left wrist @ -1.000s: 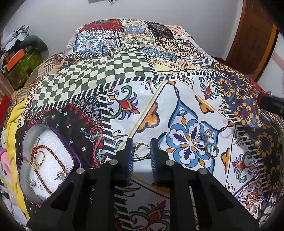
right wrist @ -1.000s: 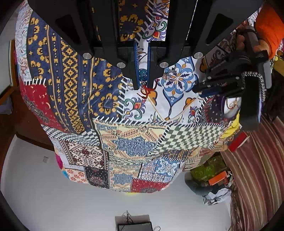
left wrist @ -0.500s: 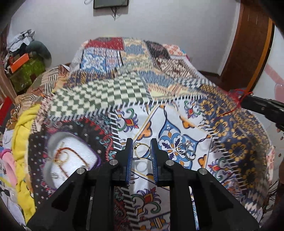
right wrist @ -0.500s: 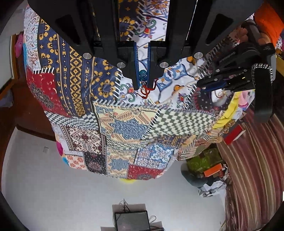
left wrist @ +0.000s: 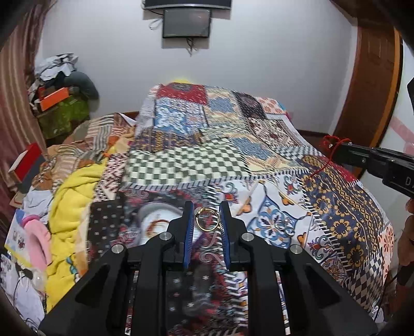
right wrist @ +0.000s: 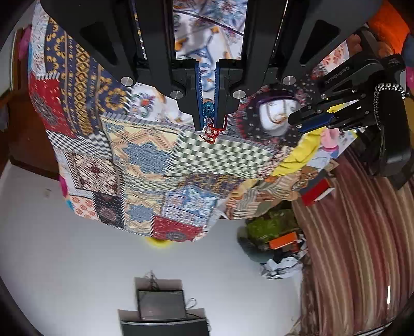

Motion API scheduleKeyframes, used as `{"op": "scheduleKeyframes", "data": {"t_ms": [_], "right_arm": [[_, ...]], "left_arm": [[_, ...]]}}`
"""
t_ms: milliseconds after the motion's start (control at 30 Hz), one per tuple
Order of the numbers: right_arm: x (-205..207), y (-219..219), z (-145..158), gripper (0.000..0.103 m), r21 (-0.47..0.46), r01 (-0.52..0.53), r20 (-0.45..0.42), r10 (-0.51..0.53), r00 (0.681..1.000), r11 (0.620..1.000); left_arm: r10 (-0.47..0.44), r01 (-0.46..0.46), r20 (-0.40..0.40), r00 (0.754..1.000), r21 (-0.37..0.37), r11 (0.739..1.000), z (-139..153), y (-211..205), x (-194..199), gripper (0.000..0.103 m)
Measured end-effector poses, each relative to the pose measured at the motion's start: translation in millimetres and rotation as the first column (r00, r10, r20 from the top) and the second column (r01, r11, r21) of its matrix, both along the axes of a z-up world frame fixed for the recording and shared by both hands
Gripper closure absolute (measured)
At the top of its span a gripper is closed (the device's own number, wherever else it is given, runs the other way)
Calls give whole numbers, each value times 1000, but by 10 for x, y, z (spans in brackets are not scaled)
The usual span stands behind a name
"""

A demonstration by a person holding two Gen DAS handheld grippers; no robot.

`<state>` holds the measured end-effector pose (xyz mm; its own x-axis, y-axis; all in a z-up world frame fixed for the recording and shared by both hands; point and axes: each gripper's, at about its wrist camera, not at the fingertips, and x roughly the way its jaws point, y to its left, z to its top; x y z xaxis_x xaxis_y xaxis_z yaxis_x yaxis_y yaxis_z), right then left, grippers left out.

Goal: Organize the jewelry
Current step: 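Lift the bracelet and gold ring and carry both toward the heart tin, then lower the gold ring and bracelet into the heart tin and open both tools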

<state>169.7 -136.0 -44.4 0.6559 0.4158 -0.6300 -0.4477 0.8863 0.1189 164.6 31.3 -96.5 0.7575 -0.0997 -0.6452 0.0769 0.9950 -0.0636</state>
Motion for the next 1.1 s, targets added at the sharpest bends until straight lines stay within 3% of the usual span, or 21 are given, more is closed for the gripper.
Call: {"op": "scheduleKeyframes", "data": {"t_ms": [467,1100], "right_arm": [[5,677,13,96,8,-134,1,134,991,991],[304,1275,-461,96,-17,-219,-129,215,968,976]], "left_arm": [[127,-127,24,992,-21,992,28,640,-204,85],[84,-86,-52,995,-52,995,-371,707,28,85]]}}
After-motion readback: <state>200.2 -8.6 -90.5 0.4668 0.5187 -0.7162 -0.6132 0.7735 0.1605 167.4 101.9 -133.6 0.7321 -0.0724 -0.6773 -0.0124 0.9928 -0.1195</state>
